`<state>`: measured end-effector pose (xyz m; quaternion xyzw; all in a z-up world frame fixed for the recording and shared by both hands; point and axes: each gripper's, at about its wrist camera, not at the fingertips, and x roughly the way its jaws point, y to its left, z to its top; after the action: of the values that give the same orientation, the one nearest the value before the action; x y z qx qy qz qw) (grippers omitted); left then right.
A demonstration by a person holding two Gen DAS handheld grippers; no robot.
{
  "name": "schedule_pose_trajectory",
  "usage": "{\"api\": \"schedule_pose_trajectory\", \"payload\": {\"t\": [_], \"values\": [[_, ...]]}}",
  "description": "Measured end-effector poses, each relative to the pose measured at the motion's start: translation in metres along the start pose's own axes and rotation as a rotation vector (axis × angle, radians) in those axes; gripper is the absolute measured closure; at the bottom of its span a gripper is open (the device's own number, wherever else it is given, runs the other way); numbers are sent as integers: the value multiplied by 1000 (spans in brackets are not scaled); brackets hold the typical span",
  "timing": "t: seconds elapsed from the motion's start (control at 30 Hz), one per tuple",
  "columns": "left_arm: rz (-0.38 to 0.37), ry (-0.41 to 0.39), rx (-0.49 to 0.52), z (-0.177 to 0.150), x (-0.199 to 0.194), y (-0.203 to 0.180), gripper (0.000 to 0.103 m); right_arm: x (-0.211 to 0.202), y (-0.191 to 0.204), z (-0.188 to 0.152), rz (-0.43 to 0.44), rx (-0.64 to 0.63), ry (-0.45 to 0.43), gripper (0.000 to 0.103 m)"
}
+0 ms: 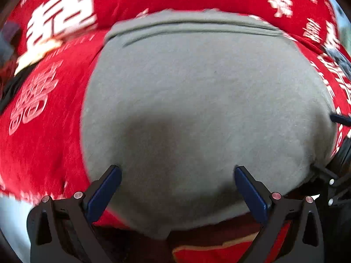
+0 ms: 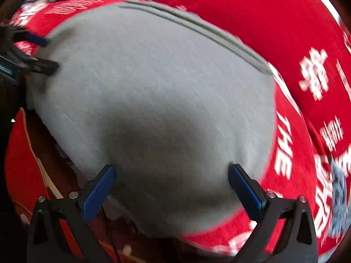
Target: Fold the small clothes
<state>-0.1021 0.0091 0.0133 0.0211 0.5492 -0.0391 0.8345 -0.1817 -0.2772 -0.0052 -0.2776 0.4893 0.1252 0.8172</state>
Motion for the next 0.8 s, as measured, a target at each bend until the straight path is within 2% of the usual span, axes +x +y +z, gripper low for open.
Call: {"api": "schedule_pose_trajectory", "payload": {"t": [0.07, 0.13, 0.23, 0.3, 0.5, 0.53, 0.57, 0.63, 0.73, 0.8], "values": [[-48, 11, -144, -6, -5, 27, 0, -5, -20, -11, 48, 126, 36, 1], [-83, 48, -289, -14, -1, 55, 0, -6, -44, -24, 167, 282, 70, 1], [-121, 140, -346, -22, 18, 66, 0, -1, -61, -35, 248, 405, 94, 3], [-156, 180, -329, -23, 26, 62, 0, 2, -62, -36, 251, 415, 105, 7], [-135, 175, -296, -23, 25, 57, 0, -1, -50, -30, 245, 363, 91, 12], [-104, 169, -292, -23, 22, 56, 0, -2, -52, -29, 236, 371, 92, 13], [-58, 138, -280, -21, 13, 53, 0, -5, -50, -28, 212, 383, 83, 14], [-16, 30, -230, -16, -11, 43, 0, -19, -52, -21, 148, 383, 18, 14], [-8, -83, -125, 9, -34, 20, 0, -34, -55, 14, 108, 330, -90, 14], [-9, -127, -36, 37, -36, 0, 0, -30, -56, 48, 109, 296, -130, 13]]}}
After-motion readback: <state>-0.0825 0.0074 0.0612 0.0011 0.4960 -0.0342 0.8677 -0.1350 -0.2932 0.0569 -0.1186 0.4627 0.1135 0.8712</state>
